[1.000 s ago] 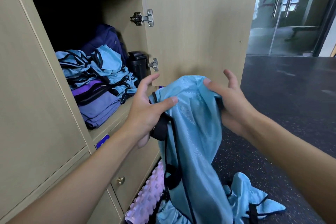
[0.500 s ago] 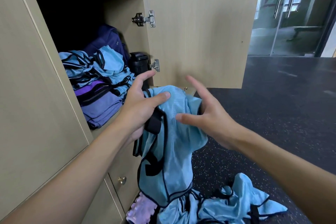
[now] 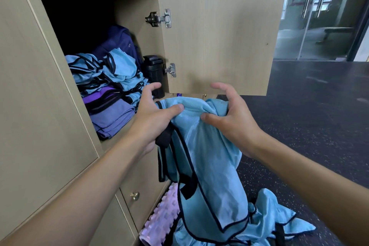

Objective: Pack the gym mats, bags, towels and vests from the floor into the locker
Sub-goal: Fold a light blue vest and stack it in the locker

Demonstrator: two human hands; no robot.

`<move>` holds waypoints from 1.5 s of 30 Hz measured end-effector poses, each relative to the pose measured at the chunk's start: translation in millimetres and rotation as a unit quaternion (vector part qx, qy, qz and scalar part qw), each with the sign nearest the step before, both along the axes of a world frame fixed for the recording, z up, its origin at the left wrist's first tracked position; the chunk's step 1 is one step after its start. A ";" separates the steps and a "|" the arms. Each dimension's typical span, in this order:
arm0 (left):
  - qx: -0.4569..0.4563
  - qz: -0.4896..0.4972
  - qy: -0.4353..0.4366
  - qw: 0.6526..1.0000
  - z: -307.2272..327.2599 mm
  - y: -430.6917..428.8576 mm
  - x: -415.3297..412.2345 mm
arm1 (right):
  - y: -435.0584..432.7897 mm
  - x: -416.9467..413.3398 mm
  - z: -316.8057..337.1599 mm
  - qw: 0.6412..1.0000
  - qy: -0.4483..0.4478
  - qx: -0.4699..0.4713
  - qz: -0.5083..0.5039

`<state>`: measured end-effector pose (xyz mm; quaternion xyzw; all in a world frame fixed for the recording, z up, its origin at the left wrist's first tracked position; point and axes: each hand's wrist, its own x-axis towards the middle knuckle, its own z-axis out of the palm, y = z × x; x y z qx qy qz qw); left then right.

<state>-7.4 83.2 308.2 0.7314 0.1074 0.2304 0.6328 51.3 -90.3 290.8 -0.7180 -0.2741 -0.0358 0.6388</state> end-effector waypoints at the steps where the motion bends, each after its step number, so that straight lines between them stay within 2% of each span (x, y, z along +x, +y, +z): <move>1: 0.010 0.005 0.000 1.000 0.8 -2.0 -1.1 | 0.4 -0.6 0.5 1.000 0.002 0.003 -0.004; 3: -0.006 -0.018 0.015 1.000 1.4 -5.8 -3.5 | 1.2 -0.6 1.3 0.999 0.010 0.021 -0.032; 6: -0.066 -0.124 0.033 0.990 -2.0 -11.4 -9.9 | -0.2 0.2 2.6 0.995 0.045 0.062 -0.068; 8: -0.044 -0.162 0.037 0.985 -8.2 -15.3 -13.1 | -1.6 1.9 3.6 0.992 0.076 0.071 -0.076; 10: -0.043 -0.155 0.016 0.987 -11.1 -19.8 -13.5 | -4.4 3.2 7.3 0.990 0.103 0.073 -0.062; 14: -0.094 -0.070 -0.038 0.992 -6.0 -11.3 -2.9 | -14.7 12.4 13.4 0.987 0.156 0.023 -0.034; 16: -0.087 -0.045 -0.031 0.995 -3.6 -3.9 -1.4 | -21.1 15.6 16.4 0.983 0.182 0.001 -0.008; 20: -0.060 -0.030 0.003 0.998 0.0 0.9 -3.9 | -27.9 15.8 15.7 0.989 0.085 -0.100 -0.069; 22: -0.044 -0.034 0.008 0.998 -0.4 0.0 -3.2 | -26.2 15.2 11.3 0.989 0.060 -0.096 -0.091; 26: -0.031 -0.047 0.001 0.998 -4.0 1.0 0.8 | -20.5 9.2 7.5 0.993 0.084 -0.081 0.022; 28: -0.041 -0.056 -0.001 0.998 -1.2 0.3 0.0 | -19.2 4.2 10.0 0.987 0.052 -0.141 0.061; 31: -0.033 -0.100 0.056 0.993 3.3 1.5 -5.4 | -18.0 3.2 13.9 0.979 0.004 -0.191 0.066; 35: 0.054 -0.140 0.111 0.982 3.1 4.2 -11.8 | -20.3 9.0 12.9 0.979 -0.024 -0.204 0.016; 38: 0.056 -0.165 0.126 0.977 3.0 2.2 -14.8 | -23.4 12.9 11.9 0.981 -0.024 -0.194 -0.023; 42: 0.066 -0.120 0.098 0.986 2.9 3.1 -12.9 | -28.8 14.7 14.0 0.985 0.004 -0.167 -0.034; 45: 0.036 -0.102 0.078 0.991 1.7 -1.2 -10.7 | -28.7 14.6 13.2 0.991 0.045 -0.124 -0.022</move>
